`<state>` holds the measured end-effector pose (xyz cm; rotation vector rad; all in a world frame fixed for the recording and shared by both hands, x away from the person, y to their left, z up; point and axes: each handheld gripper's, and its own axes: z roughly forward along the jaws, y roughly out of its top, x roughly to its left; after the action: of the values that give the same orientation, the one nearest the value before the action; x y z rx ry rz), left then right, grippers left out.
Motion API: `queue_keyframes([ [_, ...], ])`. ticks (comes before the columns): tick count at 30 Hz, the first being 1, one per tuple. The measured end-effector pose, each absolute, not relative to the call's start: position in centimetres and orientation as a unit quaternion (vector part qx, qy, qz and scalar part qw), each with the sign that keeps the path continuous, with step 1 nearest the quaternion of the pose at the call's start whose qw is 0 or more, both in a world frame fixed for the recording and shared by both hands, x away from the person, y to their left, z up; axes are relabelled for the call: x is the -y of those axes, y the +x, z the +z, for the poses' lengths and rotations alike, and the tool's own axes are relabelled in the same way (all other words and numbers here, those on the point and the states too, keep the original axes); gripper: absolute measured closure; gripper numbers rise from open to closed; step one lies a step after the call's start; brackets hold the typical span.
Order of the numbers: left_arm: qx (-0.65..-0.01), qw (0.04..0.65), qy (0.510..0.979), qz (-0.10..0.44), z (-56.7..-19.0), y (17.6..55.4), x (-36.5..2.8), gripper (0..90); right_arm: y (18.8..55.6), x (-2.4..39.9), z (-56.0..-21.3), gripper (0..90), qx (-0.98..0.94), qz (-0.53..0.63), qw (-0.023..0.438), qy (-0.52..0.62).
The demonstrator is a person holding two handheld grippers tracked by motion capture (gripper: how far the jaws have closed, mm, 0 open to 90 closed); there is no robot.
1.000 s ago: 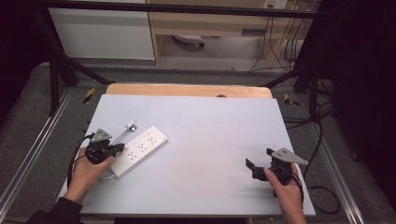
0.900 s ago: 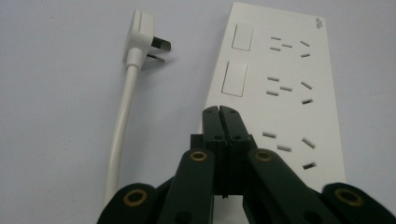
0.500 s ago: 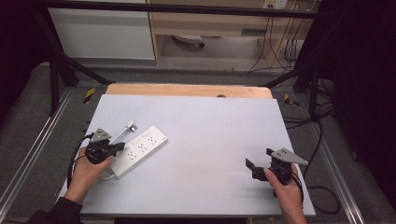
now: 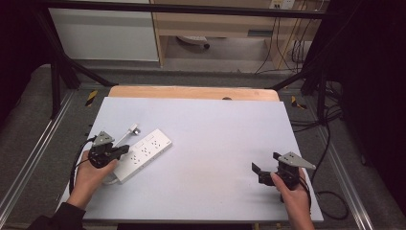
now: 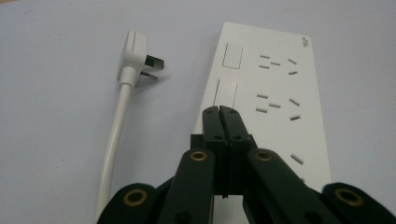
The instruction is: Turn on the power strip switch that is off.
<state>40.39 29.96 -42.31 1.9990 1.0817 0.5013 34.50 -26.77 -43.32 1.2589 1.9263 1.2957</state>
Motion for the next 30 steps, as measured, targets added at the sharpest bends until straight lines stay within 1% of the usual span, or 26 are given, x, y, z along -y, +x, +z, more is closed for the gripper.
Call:
queue_keyframes([
  [30,-0.411,0.429,0.779,0.199,-41.5,40.7,-28.6,90.0,34.5,26.7,-43.3,3.2,-0.708,0.474,0.247,0.461],
])
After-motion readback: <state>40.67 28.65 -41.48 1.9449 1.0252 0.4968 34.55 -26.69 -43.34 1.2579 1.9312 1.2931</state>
